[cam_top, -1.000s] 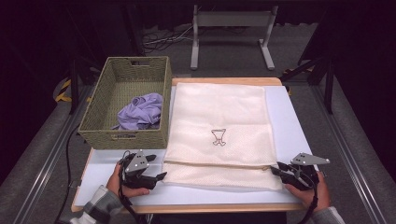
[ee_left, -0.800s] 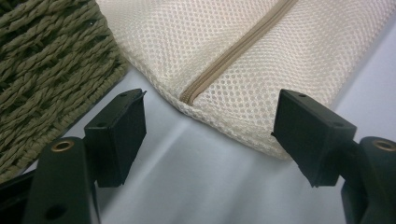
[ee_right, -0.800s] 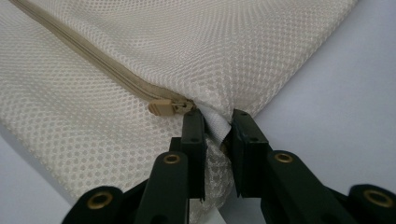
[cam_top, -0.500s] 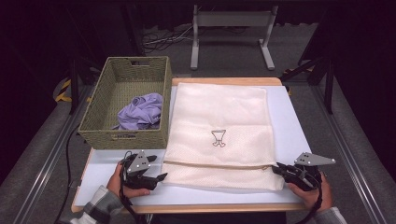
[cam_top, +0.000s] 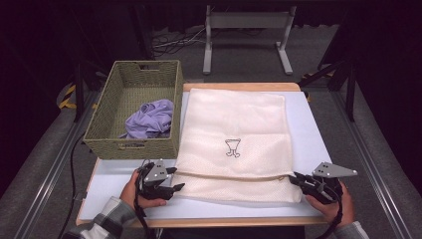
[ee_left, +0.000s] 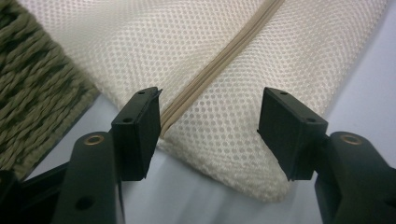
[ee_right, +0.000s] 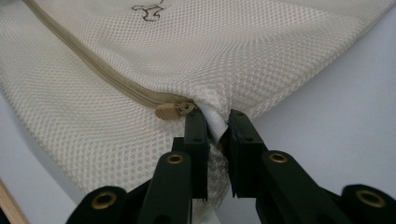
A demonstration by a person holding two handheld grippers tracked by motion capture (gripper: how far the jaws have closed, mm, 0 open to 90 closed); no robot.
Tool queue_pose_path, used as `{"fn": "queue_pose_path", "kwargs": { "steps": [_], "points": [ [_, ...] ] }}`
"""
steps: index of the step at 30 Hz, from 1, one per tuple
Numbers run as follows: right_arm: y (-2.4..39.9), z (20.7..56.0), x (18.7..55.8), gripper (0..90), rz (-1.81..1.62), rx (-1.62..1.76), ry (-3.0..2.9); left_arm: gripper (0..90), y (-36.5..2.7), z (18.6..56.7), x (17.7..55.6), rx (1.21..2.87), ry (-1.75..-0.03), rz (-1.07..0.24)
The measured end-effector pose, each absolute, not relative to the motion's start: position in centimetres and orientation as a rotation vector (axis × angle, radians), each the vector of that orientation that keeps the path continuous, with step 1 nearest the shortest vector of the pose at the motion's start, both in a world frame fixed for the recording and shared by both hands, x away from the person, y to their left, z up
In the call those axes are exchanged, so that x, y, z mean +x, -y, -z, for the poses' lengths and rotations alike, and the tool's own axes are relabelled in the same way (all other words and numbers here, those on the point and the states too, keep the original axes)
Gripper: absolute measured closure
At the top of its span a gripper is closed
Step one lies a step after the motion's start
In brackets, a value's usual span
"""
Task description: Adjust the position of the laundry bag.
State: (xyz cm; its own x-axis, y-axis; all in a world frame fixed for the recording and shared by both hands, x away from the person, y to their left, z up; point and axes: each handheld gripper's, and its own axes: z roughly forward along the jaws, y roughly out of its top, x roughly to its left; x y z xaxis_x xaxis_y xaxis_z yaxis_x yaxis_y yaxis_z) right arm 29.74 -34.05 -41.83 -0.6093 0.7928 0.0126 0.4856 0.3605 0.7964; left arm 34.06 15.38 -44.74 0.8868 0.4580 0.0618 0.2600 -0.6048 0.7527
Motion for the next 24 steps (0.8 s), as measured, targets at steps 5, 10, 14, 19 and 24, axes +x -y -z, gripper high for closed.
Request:
{"fn": "queue_pose_path", "kwargs": {
  "steps": [5, 10, 14, 19, 24],
  "points": [
    [33.8, 41.6, 29.7, 80.6, -1.126, 1.098, -2.249, 56.4, -13.2, 44.1, 34.3, 2.262, -0.433, -0.288],
    [33.7, 41.4, 29.7, 80.6, -1.135, 1.088, -2.241, 66.0, -9.8, 43.2, 34.6, 2.269, -0.328, -0.243],
    [33.4, 41.2, 29.7, 80.6, -1.123, 1.075, -2.243, 64.0, -7.2, 42.8, 34.9, 2.267, -0.284, -0.226],
    [33.3, 41.1, 29.7, 80.7, -1.123, 1.069, -2.242, 64.5, -4.5, 42.4, 35.0, 2.26, -0.236, -0.217],
    [33.1, 41.0, 29.7, 80.9, -1.122, 1.061, -2.239, 60.9, -2.4, 42.2, 35.5, 2.254, -0.208, -0.171]
  ]
}}
